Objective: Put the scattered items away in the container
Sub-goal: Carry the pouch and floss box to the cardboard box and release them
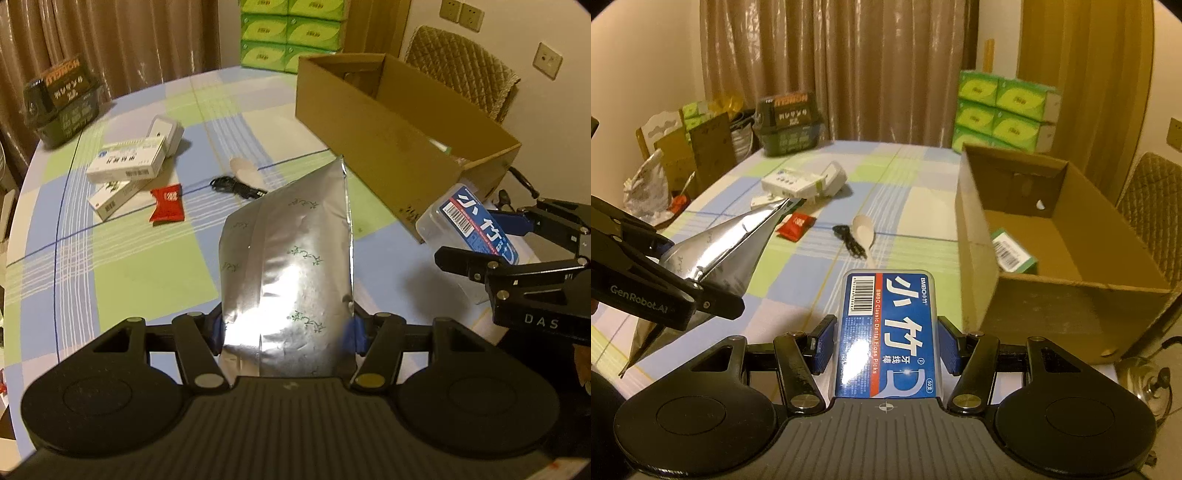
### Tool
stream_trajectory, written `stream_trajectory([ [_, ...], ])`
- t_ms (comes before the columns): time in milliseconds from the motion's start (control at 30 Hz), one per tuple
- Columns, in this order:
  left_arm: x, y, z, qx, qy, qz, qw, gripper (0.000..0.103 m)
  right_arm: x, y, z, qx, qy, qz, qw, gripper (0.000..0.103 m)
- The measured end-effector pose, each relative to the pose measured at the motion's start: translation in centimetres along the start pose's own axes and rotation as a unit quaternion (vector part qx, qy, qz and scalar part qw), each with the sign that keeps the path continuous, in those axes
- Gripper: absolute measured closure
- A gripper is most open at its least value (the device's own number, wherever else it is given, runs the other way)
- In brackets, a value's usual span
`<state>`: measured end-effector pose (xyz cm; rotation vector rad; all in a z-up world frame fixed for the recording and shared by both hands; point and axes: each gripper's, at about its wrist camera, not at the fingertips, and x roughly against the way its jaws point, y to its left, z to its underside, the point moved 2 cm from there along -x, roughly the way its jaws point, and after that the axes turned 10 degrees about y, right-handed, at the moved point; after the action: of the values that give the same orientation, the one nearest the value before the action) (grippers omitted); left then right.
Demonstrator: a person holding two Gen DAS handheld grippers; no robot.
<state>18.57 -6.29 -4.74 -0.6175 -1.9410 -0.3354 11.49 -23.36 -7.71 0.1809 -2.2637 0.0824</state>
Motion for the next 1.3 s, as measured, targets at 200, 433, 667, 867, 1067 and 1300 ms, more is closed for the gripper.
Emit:
stream_trajectory([
  [200, 1.0, -1.7, -0.6, -0.005, -0.011, 0.006, 0.9999, 0.047, 2.1, -1.1, -0.2, -0.010, -0.020, 0.009, 1.000, 0.049],
  [433, 1.1, -4.4, -3.0, -0.012, -0.026, 0.028, 0.9992, 0.047, 4.3, -4.6, -1.1, -0.036, -0.046, 0.035, 0.998, 0.049],
  [667, 0.1, -8.0, -7.4, -0.020, -0.043, 0.057, 0.9972, 0.047, 5.4, -9.6, -2.2, -0.065, -0.062, 0.070, 0.994, 0.049],
  [867, -1.2, -11.1, -12.2, -0.026, -0.052, 0.088, 0.9945, 0.047, 5.5, -14.2, -4.3, -0.083, -0.077, 0.088, 0.990, 0.049],
  [1067, -2.9, -13.5, -17.2, -0.024, -0.060, 0.107, 0.9921, 0.047, 4.4, -18.3, -6.2, -0.104, -0.080, 0.092, 0.987, 0.049],
  [1300, -4.9, -15.1, -22.0, -0.003, -0.072, 0.130, 0.9889, 0.047, 2.2, -20.8, -7.7, -0.107, -0.075, 0.095, 0.987, 0.049],
])
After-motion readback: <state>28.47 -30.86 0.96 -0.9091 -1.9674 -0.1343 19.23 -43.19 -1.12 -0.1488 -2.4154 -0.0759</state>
